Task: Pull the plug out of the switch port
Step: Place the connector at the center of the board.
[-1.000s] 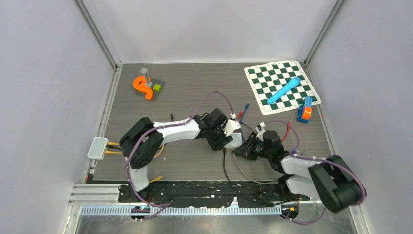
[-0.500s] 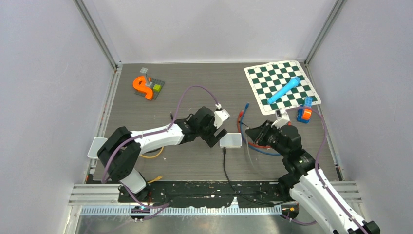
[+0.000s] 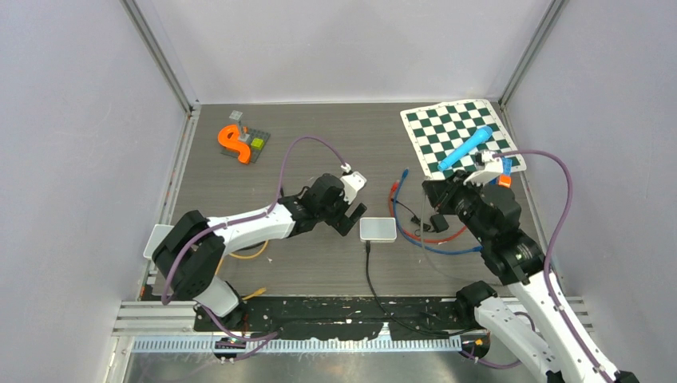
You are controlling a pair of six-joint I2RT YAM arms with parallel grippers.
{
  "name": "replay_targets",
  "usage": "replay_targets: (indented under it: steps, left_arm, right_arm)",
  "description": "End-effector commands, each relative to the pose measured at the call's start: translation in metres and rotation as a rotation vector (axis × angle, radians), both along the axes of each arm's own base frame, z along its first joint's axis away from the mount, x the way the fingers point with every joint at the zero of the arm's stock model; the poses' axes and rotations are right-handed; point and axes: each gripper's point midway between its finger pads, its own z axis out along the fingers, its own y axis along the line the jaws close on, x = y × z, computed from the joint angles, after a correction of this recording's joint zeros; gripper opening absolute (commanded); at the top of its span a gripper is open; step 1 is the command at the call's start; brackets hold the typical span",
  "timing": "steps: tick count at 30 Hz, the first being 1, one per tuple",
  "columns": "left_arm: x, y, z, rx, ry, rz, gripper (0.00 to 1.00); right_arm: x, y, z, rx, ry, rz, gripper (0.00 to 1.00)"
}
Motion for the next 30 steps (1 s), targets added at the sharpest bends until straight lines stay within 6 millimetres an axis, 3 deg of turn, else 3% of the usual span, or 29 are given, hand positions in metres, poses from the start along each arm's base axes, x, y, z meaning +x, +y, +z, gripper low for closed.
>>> replay_targets:
  steps: [1, 5, 8, 9, 19, 24, 25, 28, 30]
  left_arm:
    - [0.009, -0.006, 0.023, -0.070, -0.060, 0.025, 0.99]
    - [0.007, -0.004, 0.026, -0.075, -0.061, 0.026, 1.00]
    - [0.007, -0.001, 0.032, -0.083, -0.076, 0.040, 1.00]
    - [0.007, 0.000, 0.032, -0.082, -0.078, 0.044, 1.00]
    - [0.007, 0.002, 0.031, -0.069, -0.069, 0.049, 0.99]
    - [0.008, -0.002, 0.030, -0.064, -0.057, 0.042, 0.99]
    - [0.008, -0.002, 0.030, -0.064, -0.055, 0.040, 0.99]
    - [0.008, -0.002, 0.031, -0.067, -0.057, 0.040, 0.99]
    - [0.008, -0.002, 0.031, -0.064, -0.058, 0.038, 0.99]
  right_arm:
    - [0.028, -0.002, -0.022, -0.057, 0.110, -0.071, 0.05]
    - [0.053, 0.022, -0.039, -0.014, 0.161, -0.012, 0.05]
    - [0.076, 0.029, -0.053, -0.017, 0.201, -0.014, 0.05]
    - [0.082, 0.031, -0.049, -0.012, 0.196, -0.009, 0.05]
    - [0.135, 0.035, -0.050, 0.039, 0.231, 0.032, 0.10]
    - [0.151, 0.035, -0.075, 0.032, 0.301, 0.043, 0.15]
    - [0.151, 0.035, -0.088, 0.024, 0.343, 0.045, 0.16]
    - [0.153, 0.032, -0.099, 0.001, 0.385, 0.045, 0.23]
    - [0.152, 0.032, -0.103, -0.019, 0.400, 0.060, 0.38]
